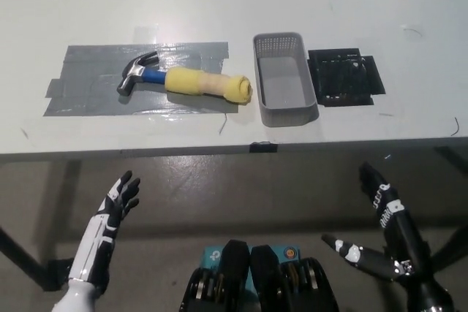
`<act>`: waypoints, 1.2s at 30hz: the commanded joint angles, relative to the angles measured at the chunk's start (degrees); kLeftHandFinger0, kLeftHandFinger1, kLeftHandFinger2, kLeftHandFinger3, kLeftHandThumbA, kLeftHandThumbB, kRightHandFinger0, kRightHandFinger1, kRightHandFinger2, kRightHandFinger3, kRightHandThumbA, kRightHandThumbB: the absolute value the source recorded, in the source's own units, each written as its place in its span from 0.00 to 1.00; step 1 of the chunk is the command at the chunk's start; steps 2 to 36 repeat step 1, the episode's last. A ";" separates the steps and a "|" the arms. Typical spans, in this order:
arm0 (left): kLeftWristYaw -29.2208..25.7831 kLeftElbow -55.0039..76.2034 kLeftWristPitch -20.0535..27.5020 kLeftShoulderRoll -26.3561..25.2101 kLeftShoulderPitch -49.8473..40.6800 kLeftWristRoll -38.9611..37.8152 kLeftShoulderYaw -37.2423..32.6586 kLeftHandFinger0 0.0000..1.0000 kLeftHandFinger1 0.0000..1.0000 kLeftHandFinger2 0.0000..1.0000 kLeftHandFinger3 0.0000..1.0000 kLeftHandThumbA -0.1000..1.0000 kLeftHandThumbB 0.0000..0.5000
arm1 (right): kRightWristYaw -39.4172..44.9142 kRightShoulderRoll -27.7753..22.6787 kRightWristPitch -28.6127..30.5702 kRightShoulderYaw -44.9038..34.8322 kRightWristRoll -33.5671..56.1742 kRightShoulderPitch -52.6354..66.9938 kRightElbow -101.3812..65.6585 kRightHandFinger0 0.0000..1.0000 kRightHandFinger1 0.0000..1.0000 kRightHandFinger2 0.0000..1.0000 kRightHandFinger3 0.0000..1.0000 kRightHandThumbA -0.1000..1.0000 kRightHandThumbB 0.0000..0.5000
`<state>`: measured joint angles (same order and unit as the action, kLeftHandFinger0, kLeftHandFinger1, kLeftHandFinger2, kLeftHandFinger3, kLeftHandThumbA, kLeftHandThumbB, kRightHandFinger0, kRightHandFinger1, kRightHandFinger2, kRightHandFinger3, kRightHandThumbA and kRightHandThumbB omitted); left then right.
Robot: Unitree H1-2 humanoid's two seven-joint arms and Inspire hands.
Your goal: The robot picks the hammer placed on top of the gray container with right hand and places it on the grey area of the desk
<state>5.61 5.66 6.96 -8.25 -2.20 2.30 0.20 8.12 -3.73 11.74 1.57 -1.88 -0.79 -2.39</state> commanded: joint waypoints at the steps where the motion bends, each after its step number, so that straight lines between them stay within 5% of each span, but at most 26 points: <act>1: -0.04 0.59 2.60 -0.16 0.90 -1.25 0.41 1.00 1.00 1.00 1.00 1.00 0.21 | -0.40 -0.40 2.11 0.29 -0.11 -1.79 -0.58 1.00 1.00 1.00 1.00 0.92 0.35; 36: -0.04 0.59 2.60 -0.16 0.90 -1.25 0.41 1.00 1.00 1.00 1.00 1.00 0.21 | -0.40 -0.40 2.11 0.29 -0.11 -1.79 -0.58 1.00 1.00 1.00 1.00 0.92 0.35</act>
